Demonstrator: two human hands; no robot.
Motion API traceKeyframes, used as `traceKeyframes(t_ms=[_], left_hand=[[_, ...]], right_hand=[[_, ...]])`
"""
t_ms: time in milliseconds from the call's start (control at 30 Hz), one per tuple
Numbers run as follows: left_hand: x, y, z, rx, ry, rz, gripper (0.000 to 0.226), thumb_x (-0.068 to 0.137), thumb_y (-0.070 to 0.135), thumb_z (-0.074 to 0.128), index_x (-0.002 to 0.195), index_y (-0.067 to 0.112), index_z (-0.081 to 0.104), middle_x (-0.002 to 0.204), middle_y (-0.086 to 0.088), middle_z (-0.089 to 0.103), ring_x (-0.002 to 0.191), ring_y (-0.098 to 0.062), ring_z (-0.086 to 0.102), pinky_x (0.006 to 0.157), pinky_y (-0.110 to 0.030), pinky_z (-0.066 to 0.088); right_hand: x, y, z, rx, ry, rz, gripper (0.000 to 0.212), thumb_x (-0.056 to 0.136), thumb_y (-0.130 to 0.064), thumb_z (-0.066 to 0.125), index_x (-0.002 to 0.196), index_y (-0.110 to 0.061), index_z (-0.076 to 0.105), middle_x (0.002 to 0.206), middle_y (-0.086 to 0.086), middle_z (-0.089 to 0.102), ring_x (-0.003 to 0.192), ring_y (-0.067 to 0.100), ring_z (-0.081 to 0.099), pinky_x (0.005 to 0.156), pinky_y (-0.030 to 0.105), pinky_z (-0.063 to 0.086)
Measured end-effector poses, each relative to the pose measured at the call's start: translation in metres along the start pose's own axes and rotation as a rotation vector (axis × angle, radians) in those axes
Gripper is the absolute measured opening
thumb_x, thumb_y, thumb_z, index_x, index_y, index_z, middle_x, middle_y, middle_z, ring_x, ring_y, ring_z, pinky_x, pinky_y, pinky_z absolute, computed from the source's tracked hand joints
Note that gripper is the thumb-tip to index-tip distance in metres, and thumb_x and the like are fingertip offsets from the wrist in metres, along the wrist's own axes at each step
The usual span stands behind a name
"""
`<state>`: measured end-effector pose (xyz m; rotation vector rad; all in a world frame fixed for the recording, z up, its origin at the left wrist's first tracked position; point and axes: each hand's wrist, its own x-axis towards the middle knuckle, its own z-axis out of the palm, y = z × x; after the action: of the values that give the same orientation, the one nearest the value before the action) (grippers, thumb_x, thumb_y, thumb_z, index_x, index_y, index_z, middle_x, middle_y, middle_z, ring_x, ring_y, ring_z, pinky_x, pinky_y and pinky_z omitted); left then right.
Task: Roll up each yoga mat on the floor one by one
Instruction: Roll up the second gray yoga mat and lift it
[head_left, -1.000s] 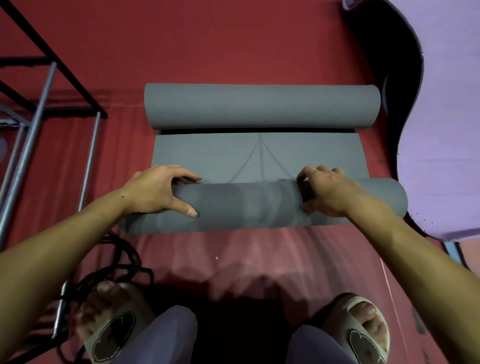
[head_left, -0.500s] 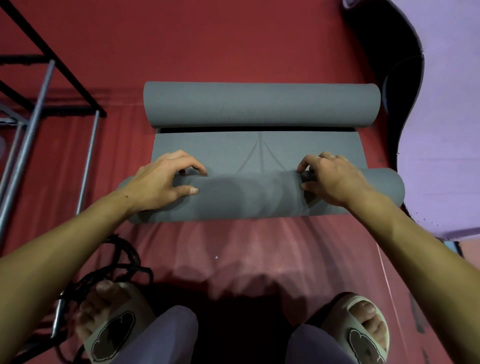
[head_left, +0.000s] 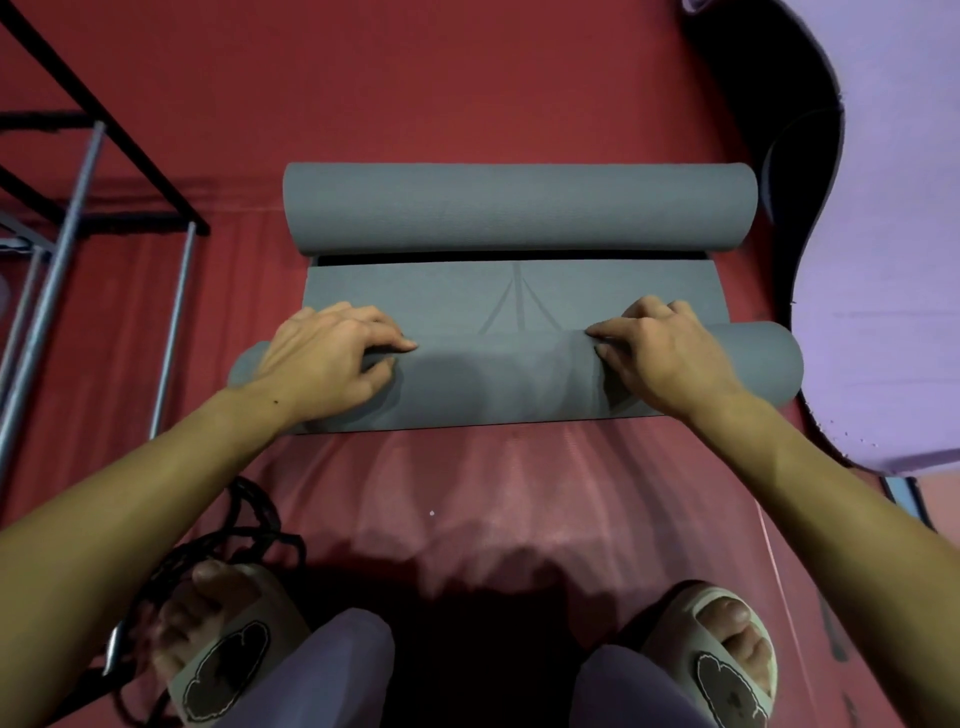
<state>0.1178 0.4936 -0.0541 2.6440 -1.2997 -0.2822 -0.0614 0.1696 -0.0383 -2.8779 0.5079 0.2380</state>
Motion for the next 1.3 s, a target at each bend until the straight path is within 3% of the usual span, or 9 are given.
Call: traceKeyframes(t_ms=[167, 300, 467, 667, 800, 900, 1100, 1300], left_hand=[[0.0, 0.009, 0.001, 0.064, -0.005, -0.04, 0.063, 0.079, 0.066, 0.038, 0.129, 0.044, 0.069, 0.131, 0.022, 0.066, 0.115, -0.017, 0.062, 0.081, -0.037, 0.038], [0.0, 0.019, 0.0, 0.123, -0.028, -0.103, 0.076, 0.074, 0.08, 0.04, 0.134, 0.043, 0.066, 0.135, 0.024, 0.064, 0.116, -0.015, 0.061, 0.089, -0.042, 0.04], [0.0, 0.023, 0.003, 0.198, 0.001, -0.106, 0.087, 0.071, 0.089, 0.043, 0.138, 0.038, 0.063, 0.136, 0.018, 0.064, 0.115, -0.017, 0.06, 0.091, -0.045, 0.04], [-0.003, 0.024, 0.013, 0.277, 0.032, -0.055, 0.108, 0.066, 0.096, 0.048, 0.147, 0.025, 0.055, 0.131, -0.002, 0.055, 0.113, -0.026, 0.054, 0.091, -0.046, 0.039], [-0.004, 0.025, 0.015, 0.386, -0.005, -0.041, 0.122, 0.059, 0.095, 0.063, 0.153, 0.019, 0.044, 0.134, -0.005, 0.053, 0.116, -0.028, 0.053, 0.091, -0.048, 0.041], [-0.003, 0.025, 0.018, 0.419, -0.01, -0.051, 0.122, 0.058, 0.085, 0.075, 0.153, 0.016, 0.041, 0.132, -0.005, 0.053, 0.115, -0.028, 0.055, 0.091, -0.048, 0.043], [0.001, 0.025, 0.017, 0.334, 0.086, -0.038, 0.089, 0.065, 0.075, 0.062, 0.133, 0.017, 0.051, 0.122, 0.0, 0.063, 0.112, -0.026, 0.061, 0.094, -0.047, 0.046], [0.008, 0.02, 0.022, 0.374, 0.04, -0.041, 0.111, 0.054, 0.076, 0.081, 0.14, 0.014, 0.047, 0.131, -0.004, 0.061, 0.116, -0.029, 0.06, 0.097, -0.052, 0.045]], right_hand=[[-0.006, -0.006, -0.002, -0.03, 0.006, 0.012, 0.046, 0.097, -0.052, 0.057, 0.134, -0.024, 0.063, 0.124, 0.008, 0.064, 0.11, 0.036, 0.053, 0.094, 0.047, 0.052], [-0.011, -0.008, -0.005, 0.008, -0.032, 0.028, 0.075, 0.085, -0.081, 0.043, 0.137, -0.029, 0.061, 0.13, 0.002, 0.063, 0.118, 0.032, 0.05, 0.099, 0.047, 0.051], [-0.011, -0.014, -0.005, -0.076, -0.037, 0.035, 0.091, 0.076, -0.095, 0.033, 0.145, -0.039, 0.054, 0.144, -0.002, 0.055, 0.129, 0.031, 0.045, 0.103, 0.05, 0.044], [-0.009, -0.005, 0.006, -0.144, 0.042, 0.018, 0.108, 0.065, -0.107, 0.035, 0.148, -0.039, 0.053, 0.134, 0.013, 0.051, 0.118, 0.036, 0.046, 0.102, 0.05, 0.046], [-0.01, -0.002, 0.013, -0.255, 0.071, -0.022, 0.116, 0.065, -0.103, 0.042, 0.149, -0.024, 0.049, 0.131, 0.012, 0.055, 0.116, 0.036, 0.051, 0.104, 0.053, 0.045], [-0.01, -0.001, 0.018, -0.259, 0.124, -0.026, 0.108, 0.064, -0.095, 0.055, 0.132, -0.011, 0.051, 0.126, 0.01, 0.059, 0.113, 0.035, 0.055, 0.105, 0.051, 0.043], [-0.005, 0.001, 0.022, -0.234, 0.126, -0.017, 0.119, 0.056, -0.086, 0.075, 0.147, -0.015, 0.047, 0.147, 0.019, 0.048, 0.127, 0.045, 0.046, 0.111, 0.057, 0.038], [0.0, 0.005, 0.023, -0.284, 0.15, -0.024, 0.126, 0.051, -0.085, 0.081, 0.151, -0.02, 0.043, 0.139, 0.018, 0.049, 0.12, 0.043, 0.047, 0.109, 0.059, 0.04]])
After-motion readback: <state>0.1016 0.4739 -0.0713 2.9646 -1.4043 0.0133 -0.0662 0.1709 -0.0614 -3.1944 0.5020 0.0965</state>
